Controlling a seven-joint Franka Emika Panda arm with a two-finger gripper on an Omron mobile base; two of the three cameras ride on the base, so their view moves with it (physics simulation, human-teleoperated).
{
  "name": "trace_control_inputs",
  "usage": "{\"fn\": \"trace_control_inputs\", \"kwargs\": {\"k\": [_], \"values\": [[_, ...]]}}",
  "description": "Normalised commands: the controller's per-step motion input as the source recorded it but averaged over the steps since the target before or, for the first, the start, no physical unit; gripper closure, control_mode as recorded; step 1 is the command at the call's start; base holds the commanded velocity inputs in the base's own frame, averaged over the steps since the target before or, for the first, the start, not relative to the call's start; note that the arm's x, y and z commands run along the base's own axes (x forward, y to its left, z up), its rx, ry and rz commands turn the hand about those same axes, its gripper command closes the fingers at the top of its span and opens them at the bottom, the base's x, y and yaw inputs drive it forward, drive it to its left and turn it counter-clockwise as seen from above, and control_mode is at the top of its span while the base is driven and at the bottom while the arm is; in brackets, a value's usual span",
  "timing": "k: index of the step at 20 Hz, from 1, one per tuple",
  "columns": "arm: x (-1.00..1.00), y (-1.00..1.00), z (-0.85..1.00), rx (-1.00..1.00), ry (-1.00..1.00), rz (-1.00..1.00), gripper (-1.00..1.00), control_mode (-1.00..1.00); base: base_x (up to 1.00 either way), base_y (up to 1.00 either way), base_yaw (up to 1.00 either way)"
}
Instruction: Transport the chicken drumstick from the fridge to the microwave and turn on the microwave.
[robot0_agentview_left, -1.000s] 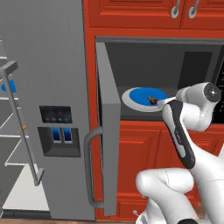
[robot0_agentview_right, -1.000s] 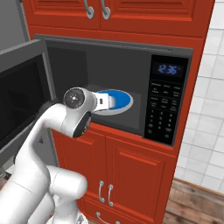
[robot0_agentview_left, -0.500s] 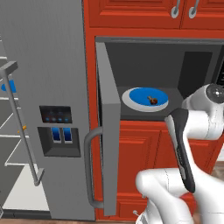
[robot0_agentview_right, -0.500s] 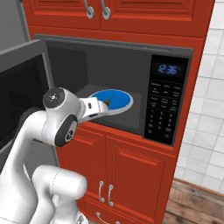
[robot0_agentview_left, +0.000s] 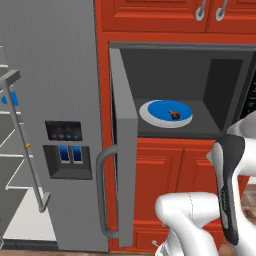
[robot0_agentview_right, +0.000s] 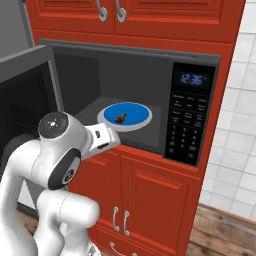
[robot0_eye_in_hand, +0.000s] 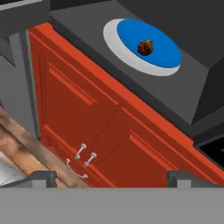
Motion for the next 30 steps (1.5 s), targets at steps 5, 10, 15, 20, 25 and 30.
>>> {"fn": "trace_control_inputs", "kwargs": {"k": [5, 10, 15, 20, 25, 30], "values": [[-0.97, 0.01, -0.21, -0.15, -0.17, 0.09, -1.0, -1.0, 0.0, 0.0, 0.0], [-0.96, 0.35, -0.35, -0.26, -0.3, 0.07, -1.0, -1.0, 0.0, 0.0, 0.0], [-0.9, 0.64, -0.42, -0.31, -0.41, 0.04, -1.0, -1.0, 0.0, 0.0, 0.0], [-0.82, 0.5, -0.35, -0.22, -0.43, 0.07, -1.0, -1.0, 0.0, 0.0, 0.0], [-0.68, 0.4, -0.35, -0.18, -0.49, 0.14, -1.0, -1.0, 0.0, 0.0, 0.0], [-0.51, 0.54, -0.37, -0.21, -0.54, 0.11, -1.0, -1.0, 0.0, 0.0, 0.0]]}}
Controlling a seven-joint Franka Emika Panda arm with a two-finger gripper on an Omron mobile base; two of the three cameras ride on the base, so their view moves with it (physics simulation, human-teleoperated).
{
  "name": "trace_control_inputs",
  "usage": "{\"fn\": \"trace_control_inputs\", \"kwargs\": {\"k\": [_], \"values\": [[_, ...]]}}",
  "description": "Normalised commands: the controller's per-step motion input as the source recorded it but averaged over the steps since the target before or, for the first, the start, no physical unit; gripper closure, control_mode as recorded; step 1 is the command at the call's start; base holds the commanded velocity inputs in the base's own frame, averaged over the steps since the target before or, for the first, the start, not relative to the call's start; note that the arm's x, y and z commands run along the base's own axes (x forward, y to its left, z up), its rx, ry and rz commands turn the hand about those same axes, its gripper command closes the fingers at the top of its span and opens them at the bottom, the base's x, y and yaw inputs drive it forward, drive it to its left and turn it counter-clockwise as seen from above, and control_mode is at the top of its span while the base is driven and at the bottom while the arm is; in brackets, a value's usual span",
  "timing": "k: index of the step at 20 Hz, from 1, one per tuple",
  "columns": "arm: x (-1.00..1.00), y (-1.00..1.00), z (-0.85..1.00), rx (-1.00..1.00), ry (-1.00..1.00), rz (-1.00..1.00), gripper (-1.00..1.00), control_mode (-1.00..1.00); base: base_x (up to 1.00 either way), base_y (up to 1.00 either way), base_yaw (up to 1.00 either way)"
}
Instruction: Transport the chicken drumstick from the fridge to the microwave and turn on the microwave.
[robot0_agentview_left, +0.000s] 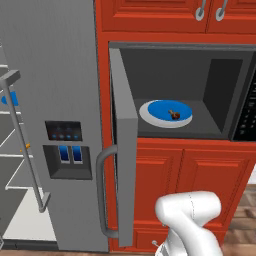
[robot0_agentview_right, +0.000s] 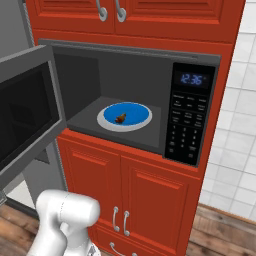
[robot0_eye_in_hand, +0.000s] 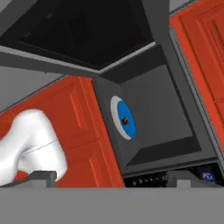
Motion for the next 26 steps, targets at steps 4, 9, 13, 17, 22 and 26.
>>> {"fn": "trace_control_inputs", "kwargs": {"k": [4, 9, 13, 17, 22, 26], "values": [[-0.31, 0.73, -0.36, -0.26, -0.55, 0.11, -1.0, -1.0, 0.0, 0.0, 0.0], [-0.37, 0.63, -0.23, -0.24, -0.54, 0.07, -1.0, -1.0, 0.0, 0.0, 0.0], [-0.43, 0.44, -0.23, -0.2, -0.54, 0.06, -1.0, -1.0, 0.0, 0.0, 0.0], [-0.28, 0.51, -0.26, -0.16, -0.46, 0.01, -1.0, -1.0, 0.0, 0.0, 0.0], [-0.03, 0.68, -0.33, -0.12, -0.39, -0.01, -1.0, -1.0, 0.0, 0.0, 0.0], [0.04, 0.67, -0.46, -0.1, -0.34, -0.05, -1.0, -1.0, 0.0, 0.0, 0.0]]}}
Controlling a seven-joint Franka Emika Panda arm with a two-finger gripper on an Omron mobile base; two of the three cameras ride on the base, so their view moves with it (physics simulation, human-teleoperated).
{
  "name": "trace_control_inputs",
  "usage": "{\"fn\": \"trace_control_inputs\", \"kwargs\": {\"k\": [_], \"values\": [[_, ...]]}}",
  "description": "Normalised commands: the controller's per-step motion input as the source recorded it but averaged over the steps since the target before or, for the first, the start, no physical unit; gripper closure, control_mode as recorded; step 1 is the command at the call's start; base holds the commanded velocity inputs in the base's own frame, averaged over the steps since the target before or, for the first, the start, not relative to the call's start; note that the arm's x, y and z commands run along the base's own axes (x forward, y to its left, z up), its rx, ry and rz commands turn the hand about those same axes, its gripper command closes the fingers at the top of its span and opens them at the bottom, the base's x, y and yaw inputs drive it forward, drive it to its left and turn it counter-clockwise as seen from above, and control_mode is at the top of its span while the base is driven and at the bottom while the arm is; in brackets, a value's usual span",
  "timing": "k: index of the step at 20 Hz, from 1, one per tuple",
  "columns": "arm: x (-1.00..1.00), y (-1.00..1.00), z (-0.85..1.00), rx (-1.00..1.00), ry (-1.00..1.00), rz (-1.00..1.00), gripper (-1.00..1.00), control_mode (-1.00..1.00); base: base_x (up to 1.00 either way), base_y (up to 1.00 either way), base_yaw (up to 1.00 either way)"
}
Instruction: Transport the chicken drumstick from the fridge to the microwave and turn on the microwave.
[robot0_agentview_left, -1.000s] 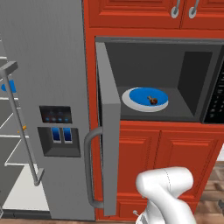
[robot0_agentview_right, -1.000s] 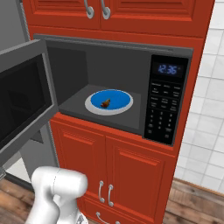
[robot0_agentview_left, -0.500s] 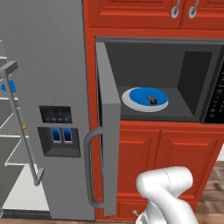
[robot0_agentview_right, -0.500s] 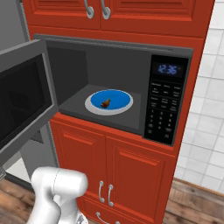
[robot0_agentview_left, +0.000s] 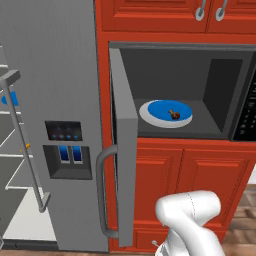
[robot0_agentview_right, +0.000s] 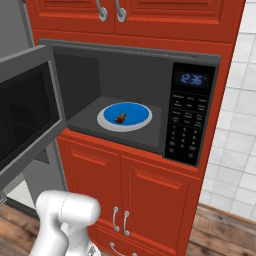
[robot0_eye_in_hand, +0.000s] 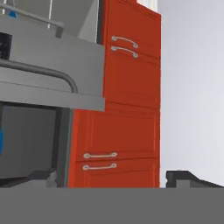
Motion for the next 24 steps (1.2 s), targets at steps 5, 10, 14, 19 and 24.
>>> {"fn": "trace_control_inputs", "kwargs": {"k": [5, 10, 14, 19, 24], "values": [[0.16, 0.6, -0.64, -0.08, -0.24, -0.07, -1.0, -1.0, 0.0, 0.0, 0.0], [0.27, 0.36, -0.94, -0.04, -0.13, -0.08, -1.0, -1.0, 0.0, 0.0, 0.0], [0.36, 0.19, -1.0, 0.0, -0.07, -0.06, -1.0, -1.0, 0.0, 0.0, 0.0], [0.37, 0.5, -0.73, -0.09, -0.11, -0.05, -1.0, -1.0, 0.0, 0.0, 0.0], [0.42, 0.62, -0.54, -0.15, -0.12, -0.05, -1.0, -1.0, 0.0, 0.0, 0.0]]}}
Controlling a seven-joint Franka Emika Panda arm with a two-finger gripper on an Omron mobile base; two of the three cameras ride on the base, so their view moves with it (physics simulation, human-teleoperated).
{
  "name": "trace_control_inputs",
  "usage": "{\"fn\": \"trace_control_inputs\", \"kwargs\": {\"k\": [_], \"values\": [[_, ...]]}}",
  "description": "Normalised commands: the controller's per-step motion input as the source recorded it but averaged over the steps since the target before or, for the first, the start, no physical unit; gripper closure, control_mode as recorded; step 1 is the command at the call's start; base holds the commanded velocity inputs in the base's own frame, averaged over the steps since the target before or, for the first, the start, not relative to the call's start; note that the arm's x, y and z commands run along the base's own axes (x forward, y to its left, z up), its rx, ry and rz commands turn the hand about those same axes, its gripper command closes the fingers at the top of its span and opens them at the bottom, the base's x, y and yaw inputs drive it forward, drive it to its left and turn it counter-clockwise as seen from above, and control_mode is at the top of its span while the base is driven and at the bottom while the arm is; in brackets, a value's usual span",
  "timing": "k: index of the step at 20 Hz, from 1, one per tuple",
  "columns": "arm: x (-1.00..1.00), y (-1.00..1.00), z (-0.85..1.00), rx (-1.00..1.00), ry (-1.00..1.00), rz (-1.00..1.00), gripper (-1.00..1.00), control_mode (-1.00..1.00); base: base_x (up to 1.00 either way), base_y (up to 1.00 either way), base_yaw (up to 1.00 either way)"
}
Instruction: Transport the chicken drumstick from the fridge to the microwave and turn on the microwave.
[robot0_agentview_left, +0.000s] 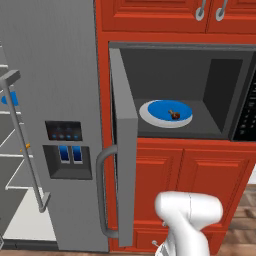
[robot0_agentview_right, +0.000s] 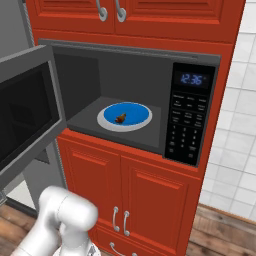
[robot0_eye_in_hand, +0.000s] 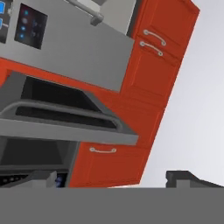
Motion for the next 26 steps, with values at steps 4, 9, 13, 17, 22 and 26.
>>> {"fn": "trace_control_inputs", "kwargs": {"k": [4, 9, 13, 17, 22, 26], "values": [[0.38, 0.3, -0.62, -0.12, -0.12, -0.03, -1.0, -1.0, 0.0, 0.0, 0.0], [0.46, 0.06, -0.74, -0.08, -0.07, -0.07, -1.0, -1.0, 0.0, 0.0, 0.0], [0.51, 0.09, -0.69, -0.06, -0.04, -0.08, -1.0, -1.0, 0.0, 0.0, 0.0], [0.64, 0.27, -0.67, -0.08, -0.02, -0.08, -1.0, -1.0, 0.0, 0.0, 0.0], [0.72, 0.29, -0.69, -0.09, -0.01, -0.07, -1.0, -1.0, 0.0, 0.0, 0.0], [0.64, 0.06, -0.71, -0.05, 0.0, -0.08, -1.0, -1.0, 0.0, 0.0, 0.0]]}}
